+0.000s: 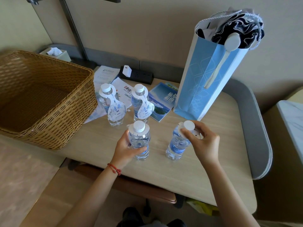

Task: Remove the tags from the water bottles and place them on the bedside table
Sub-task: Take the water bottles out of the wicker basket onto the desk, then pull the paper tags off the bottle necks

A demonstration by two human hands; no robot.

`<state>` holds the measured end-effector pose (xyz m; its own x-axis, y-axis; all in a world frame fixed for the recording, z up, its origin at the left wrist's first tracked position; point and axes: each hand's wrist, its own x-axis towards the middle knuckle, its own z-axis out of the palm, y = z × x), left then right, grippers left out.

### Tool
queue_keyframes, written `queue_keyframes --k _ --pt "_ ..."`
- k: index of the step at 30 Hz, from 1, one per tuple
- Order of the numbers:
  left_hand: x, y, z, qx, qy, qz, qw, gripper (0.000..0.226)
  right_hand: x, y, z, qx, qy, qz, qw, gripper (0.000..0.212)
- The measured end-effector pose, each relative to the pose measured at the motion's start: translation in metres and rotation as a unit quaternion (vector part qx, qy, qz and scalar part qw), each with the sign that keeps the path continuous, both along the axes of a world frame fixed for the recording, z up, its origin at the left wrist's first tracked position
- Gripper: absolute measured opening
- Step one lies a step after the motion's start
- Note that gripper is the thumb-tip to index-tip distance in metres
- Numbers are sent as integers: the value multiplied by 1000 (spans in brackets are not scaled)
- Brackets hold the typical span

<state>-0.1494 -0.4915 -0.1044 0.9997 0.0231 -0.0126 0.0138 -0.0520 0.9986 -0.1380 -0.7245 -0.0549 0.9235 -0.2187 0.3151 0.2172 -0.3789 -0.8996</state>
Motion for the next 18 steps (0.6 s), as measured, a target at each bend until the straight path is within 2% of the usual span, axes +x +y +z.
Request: queue_keyframes --k 11,14,18 --pt "-18 6 -4 -54 26 6 998 55 -10 3 5 4 33 -15 999 29" --pt "-28 8 -4 -55 22 44 997 55 -14 2 5 -4 31 -20 999 29" --pt "-47 3 1 -60 -2 120 991 40 -17 -4 4 -6 39 -22 999 30"
